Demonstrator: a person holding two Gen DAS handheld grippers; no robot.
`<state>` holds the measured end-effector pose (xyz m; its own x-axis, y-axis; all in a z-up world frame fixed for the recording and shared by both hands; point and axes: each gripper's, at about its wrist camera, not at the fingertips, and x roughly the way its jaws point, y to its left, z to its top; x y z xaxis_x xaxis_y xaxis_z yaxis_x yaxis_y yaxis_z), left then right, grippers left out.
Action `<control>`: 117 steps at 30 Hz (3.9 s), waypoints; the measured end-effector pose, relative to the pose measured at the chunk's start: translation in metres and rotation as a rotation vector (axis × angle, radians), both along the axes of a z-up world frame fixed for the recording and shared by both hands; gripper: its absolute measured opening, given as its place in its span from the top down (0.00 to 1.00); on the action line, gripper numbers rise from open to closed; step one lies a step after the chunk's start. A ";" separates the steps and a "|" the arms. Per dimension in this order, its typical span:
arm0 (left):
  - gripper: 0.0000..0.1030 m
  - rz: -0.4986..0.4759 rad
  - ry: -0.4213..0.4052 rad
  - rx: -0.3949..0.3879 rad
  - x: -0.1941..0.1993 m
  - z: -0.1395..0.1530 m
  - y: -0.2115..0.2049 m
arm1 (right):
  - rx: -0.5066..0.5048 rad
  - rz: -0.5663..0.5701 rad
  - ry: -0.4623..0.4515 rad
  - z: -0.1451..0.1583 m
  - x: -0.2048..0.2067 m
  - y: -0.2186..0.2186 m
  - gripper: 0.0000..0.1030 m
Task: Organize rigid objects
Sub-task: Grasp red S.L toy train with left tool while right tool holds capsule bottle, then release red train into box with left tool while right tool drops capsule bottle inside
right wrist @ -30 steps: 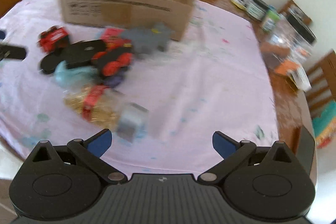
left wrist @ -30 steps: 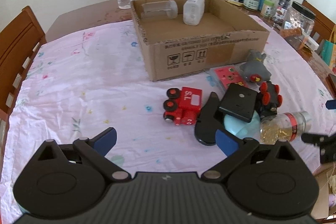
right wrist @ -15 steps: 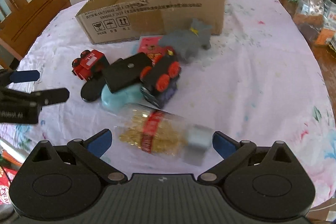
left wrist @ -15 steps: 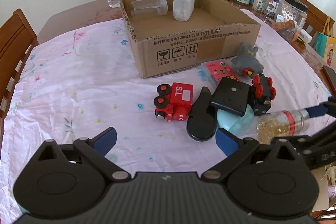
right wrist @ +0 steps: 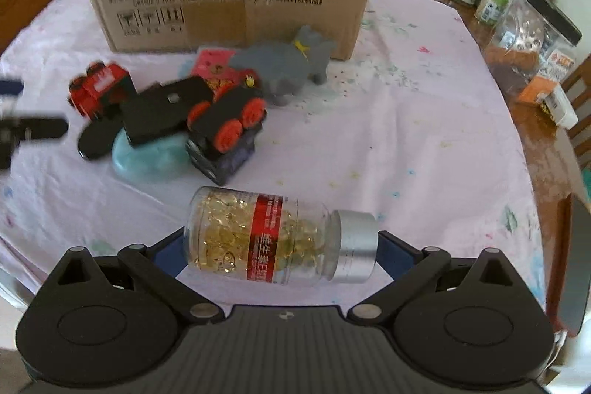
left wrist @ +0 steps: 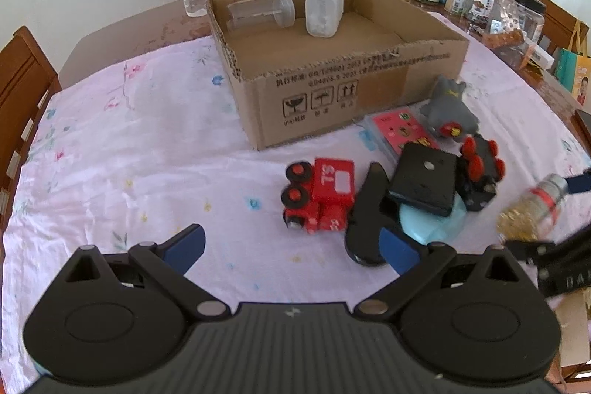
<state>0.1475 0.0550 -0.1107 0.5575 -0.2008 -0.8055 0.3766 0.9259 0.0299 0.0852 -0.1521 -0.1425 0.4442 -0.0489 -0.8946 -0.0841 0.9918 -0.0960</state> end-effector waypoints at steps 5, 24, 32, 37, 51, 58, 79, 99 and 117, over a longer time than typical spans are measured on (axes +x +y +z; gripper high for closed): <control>0.03 -0.025 -0.029 0.016 0.017 -0.004 -0.008 | 0.033 -0.009 0.004 -0.006 -0.001 -0.004 0.00; 0.05 0.018 -0.030 0.087 0.046 -0.031 0.005 | 0.071 -0.040 -0.014 -0.007 -0.004 -0.009 0.00; 0.36 -0.060 -0.023 0.004 0.046 -0.031 0.001 | 0.073 -0.038 -0.036 -0.008 -0.007 -0.009 0.00; 0.46 -0.060 0.003 -0.031 0.047 -0.029 -0.002 | 0.074 -0.048 -0.065 -0.009 -0.011 -0.009 0.00; 0.46 -0.074 0.007 -0.026 0.045 -0.030 0.000 | 0.042 -0.123 -0.059 -0.003 -0.002 -0.004 0.00; 0.47 -0.111 0.025 -0.017 0.049 -0.029 0.000 | 0.022 -0.125 -0.062 0.003 0.001 0.000 0.02; 0.53 -0.191 0.055 0.000 0.041 0.003 0.007 | 0.035 -0.021 -0.015 0.034 0.011 -0.007 0.07; 0.53 -0.171 -0.137 -0.056 0.098 0.079 -0.036 | 0.048 0.184 -0.194 0.117 0.082 -0.018 0.07; 0.04 0.069 -0.227 -0.024 0.066 0.066 -0.034 | 0.054 0.327 -0.206 0.123 0.149 -0.027 0.07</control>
<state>0.2130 0.0205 -0.0446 0.7372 -0.1738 -0.6529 0.2985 0.9507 0.0840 0.2345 -0.1789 -0.0193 0.5995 0.1700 -0.7821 -0.3811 0.9200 -0.0921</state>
